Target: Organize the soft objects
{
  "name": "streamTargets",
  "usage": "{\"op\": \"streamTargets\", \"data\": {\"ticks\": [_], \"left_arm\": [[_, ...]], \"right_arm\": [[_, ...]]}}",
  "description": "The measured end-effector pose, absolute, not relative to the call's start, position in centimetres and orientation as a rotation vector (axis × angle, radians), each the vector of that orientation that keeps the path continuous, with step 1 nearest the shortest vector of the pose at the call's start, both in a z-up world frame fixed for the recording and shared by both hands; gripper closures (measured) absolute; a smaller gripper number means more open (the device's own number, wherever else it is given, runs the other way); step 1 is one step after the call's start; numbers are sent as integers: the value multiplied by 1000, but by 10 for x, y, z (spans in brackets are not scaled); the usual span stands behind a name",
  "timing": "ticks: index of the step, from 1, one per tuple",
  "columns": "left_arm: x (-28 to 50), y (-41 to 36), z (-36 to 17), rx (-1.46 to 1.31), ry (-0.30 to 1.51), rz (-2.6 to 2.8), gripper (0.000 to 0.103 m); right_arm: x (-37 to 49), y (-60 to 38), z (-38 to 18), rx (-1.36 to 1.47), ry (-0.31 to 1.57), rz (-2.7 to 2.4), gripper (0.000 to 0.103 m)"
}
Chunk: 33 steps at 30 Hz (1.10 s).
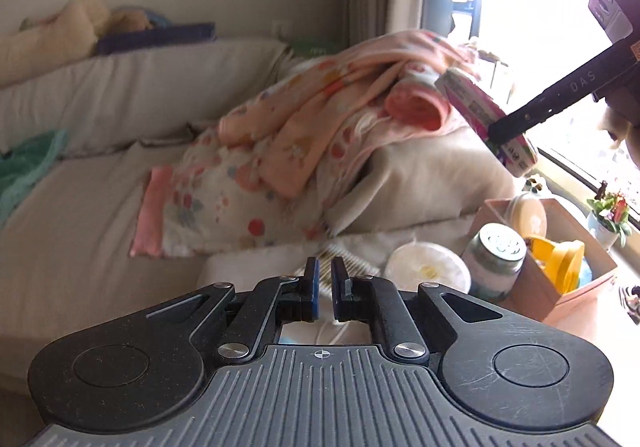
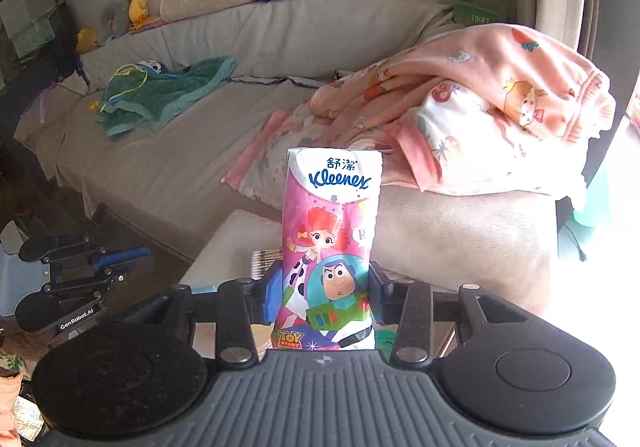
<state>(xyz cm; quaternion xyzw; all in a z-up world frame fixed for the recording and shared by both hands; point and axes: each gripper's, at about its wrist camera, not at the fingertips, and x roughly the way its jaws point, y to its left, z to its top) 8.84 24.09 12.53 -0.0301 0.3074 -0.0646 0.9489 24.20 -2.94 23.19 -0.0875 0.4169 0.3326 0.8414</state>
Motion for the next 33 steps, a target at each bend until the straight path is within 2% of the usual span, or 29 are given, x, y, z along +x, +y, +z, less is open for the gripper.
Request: {"op": "streamTargets", "data": {"ticks": [5, 12, 16, 19, 24, 26, 28, 31, 33], "left_arm": [[98, 293, 73, -185, 763, -39, 91], [95, 317, 22, -290, 903, -161, 91], [84, 311, 20, -322, 914, -233, 90], [82, 296, 20, -330, 930, -280, 90], [70, 265, 18, -319, 944, -353, 90], [60, 249, 22, -204, 915, -334, 90], [53, 234, 25, -73, 905, -319, 88], [44, 216, 38, 106, 875, -257, 86], [39, 215, 52, 132, 825, -277, 84]], "right_arm": [[268, 61, 195, -330, 906, 743, 61], [309, 140, 106, -354, 1167, 743, 61], [317, 139, 76, -344, 1326, 756, 55], [312, 123, 88, -299, 1272, 755, 54], [278, 65, 139, -211, 1021, 727, 54], [250, 34, 154, -198, 916, 712, 51], [220, 7, 159, -187, 844, 713, 42], [183, -28, 150, -176, 824, 711, 42], [164, -49, 140, -162, 822, 711, 42]]}}
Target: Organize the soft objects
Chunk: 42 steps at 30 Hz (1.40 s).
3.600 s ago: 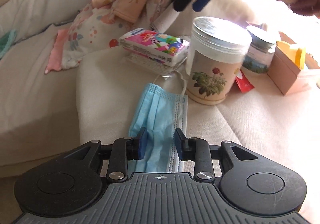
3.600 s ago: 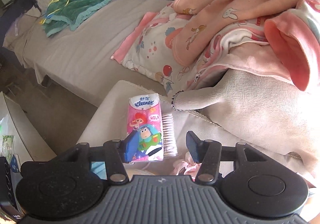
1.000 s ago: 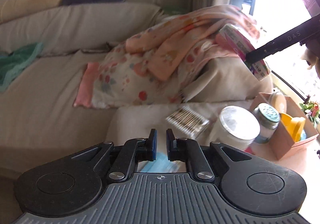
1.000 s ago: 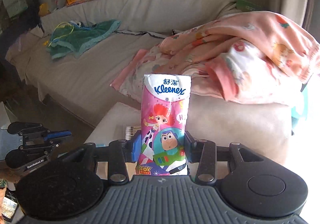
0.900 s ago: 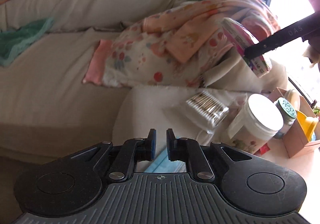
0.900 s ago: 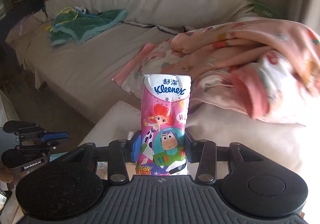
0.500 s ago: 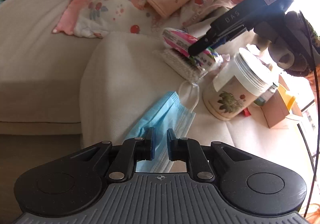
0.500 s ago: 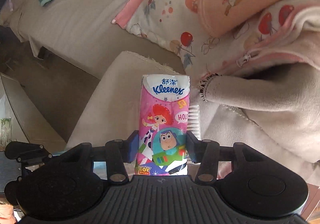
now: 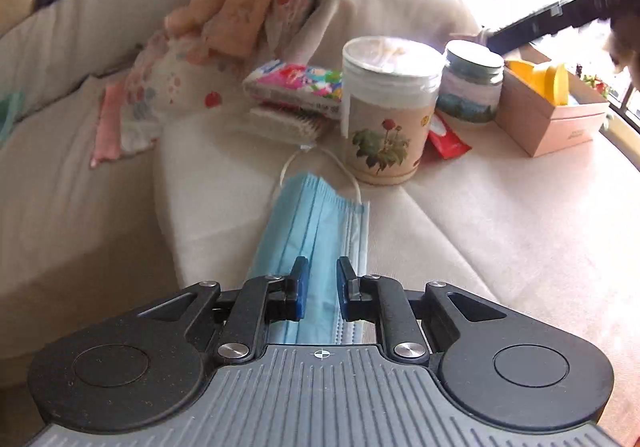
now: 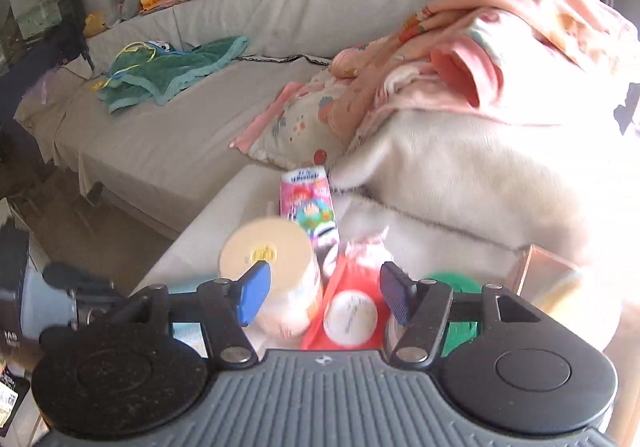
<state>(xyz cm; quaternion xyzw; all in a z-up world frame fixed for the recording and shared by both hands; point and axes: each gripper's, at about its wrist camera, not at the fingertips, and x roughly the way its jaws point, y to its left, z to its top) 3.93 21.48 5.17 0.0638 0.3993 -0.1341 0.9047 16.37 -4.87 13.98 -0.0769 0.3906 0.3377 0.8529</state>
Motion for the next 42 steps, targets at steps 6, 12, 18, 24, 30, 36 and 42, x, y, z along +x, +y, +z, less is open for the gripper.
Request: {"op": "streamTargets", "data": {"ticks": [6, 12, 18, 24, 30, 36, 42], "left_arm": [[67, 253, 50, -54, 827, -135, 83], [71, 268, 26, -332, 966, -254, 83], [55, 207, 30, -21, 958, -315, 83], [37, 164, 35, 217, 939, -399, 82], [19, 158, 52, 261, 903, -410, 80], [8, 146, 39, 516, 883, -329, 79], [35, 167, 32, 336, 927, -316, 80]], "right_arm": [[112, -73, 81, -128, 802, 629, 42], [83, -60, 39, -271, 743, 607, 42], [81, -58, 20, -244, 745, 618, 41], [71, -63, 11, -204, 668, 603, 36], [74, -68, 11, -173, 672, 619, 33], [75, -67, 11, -174, 672, 623, 31], [73, -65, 10, -192, 670, 621, 31]]}}
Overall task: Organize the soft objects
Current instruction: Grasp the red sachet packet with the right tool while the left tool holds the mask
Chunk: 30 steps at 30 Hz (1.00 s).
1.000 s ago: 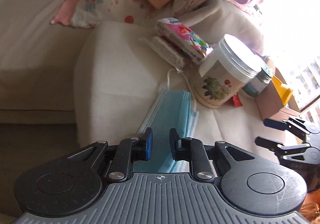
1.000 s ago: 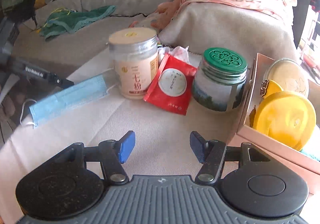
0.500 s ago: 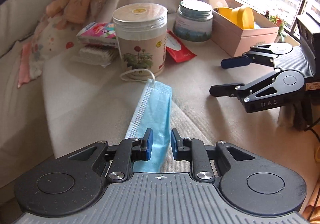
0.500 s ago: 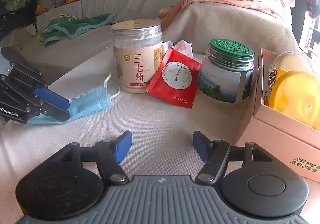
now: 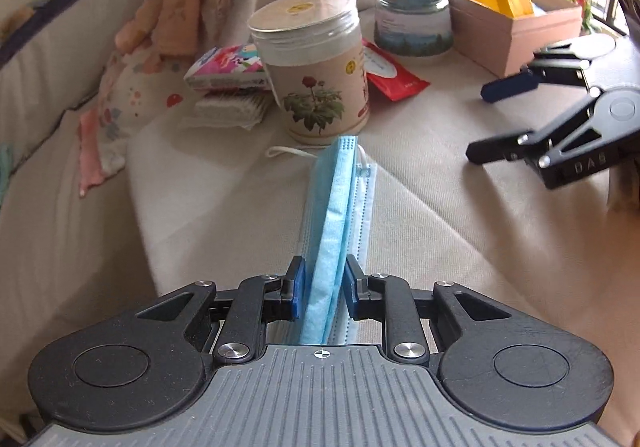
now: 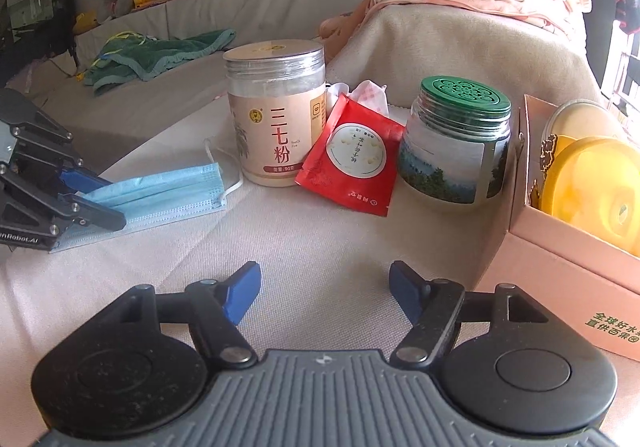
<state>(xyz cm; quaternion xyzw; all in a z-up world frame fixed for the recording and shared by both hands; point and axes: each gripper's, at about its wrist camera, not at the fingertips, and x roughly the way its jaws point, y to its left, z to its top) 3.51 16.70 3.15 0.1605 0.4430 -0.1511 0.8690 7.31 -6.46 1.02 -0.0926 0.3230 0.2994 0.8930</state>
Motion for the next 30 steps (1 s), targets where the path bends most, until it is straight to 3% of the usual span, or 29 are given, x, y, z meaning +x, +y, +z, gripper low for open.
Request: {"op": "streamTargets", "data": {"ticks": [5, 9, 10, 12, 14, 16, 20, 23, 29, 30], "left_arm": [[53, 178, 32, 185, 1004, -418, 73], [52, 179, 29, 160, 974, -404, 73], [48, 177, 28, 166, 948, -394, 73], [45, 176, 25, 178, 894, -357, 85], [47, 181, 23, 115, 857, -310, 90], [49, 187, 20, 73, 814, -256, 92], [58, 210, 29, -143, 681, -161, 94], [62, 224, 49, -302, 540, -138, 94], [80, 239, 73, -409, 423, -97, 94], [81, 241, 74, -420, 420, -94, 94]], "right_arm": [[74, -63, 10, -202, 682, 647, 22], [82, -63, 11, -175, 742, 729, 0], [82, -63, 11, -166, 749, 726, 0], [80, -60, 12, -186, 753, 714, 0], [76, -53, 12, -237, 748, 699, 1], [72, -49, 14, -249, 725, 646, 14], [68, -29, 23, -363, 596, 507, 14], [74, -6, 22, -460, 514, 443, 24], [99, 28, 10, -588, 497, 363, 59], [102, 26, 10, -583, 504, 348, 76]]}}
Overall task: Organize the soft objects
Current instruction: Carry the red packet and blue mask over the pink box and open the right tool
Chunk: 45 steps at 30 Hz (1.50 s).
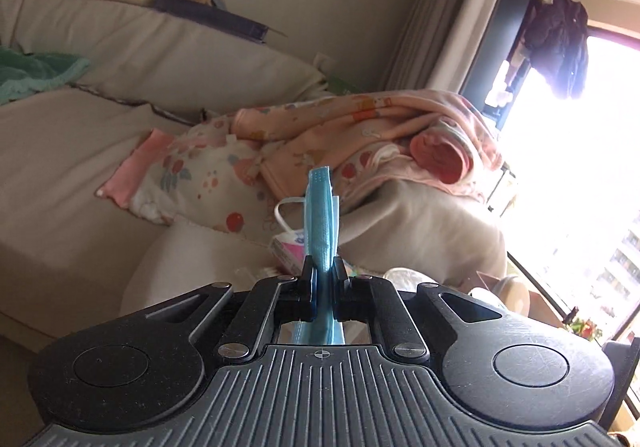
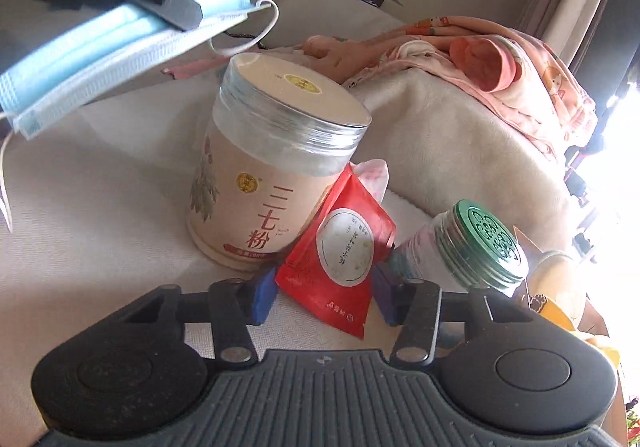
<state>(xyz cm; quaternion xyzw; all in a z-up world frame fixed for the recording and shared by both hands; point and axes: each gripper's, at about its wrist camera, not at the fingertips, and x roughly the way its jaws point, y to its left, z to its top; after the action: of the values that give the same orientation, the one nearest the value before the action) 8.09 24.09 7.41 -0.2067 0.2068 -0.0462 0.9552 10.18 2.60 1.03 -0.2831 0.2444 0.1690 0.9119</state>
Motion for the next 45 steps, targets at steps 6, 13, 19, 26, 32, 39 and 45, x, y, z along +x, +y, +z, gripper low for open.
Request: {"op": "streamTargets", "data": {"ticks": [6, 13, 19, 26, 32, 39, 45], "left_arm": [[83, 248, 78, -449, 412, -87, 94], [79, 247, 65, -473, 439, -80, 94], [75, 251, 42, -516, 490, -69, 94], [77, 257, 42, -538, 500, -36, 94], [89, 228, 127, -419, 374, -123, 94], [128, 116, 203, -406, 324, -385, 94], [184, -17, 182, -490, 474, -589, 94]], "right_arm": [[125, -3, 41, -449, 505, 323, 102], [139, 0, 43, -407, 516, 315, 102], [146, 11, 27, -434, 508, 301, 97], [146, 12, 40, -449, 449, 323, 100], [126, -36, 133, -347, 281, 338, 100], [97, -164, 208, -231, 160, 245, 100], [88, -267, 200, -211, 184, 96, 100]]}}
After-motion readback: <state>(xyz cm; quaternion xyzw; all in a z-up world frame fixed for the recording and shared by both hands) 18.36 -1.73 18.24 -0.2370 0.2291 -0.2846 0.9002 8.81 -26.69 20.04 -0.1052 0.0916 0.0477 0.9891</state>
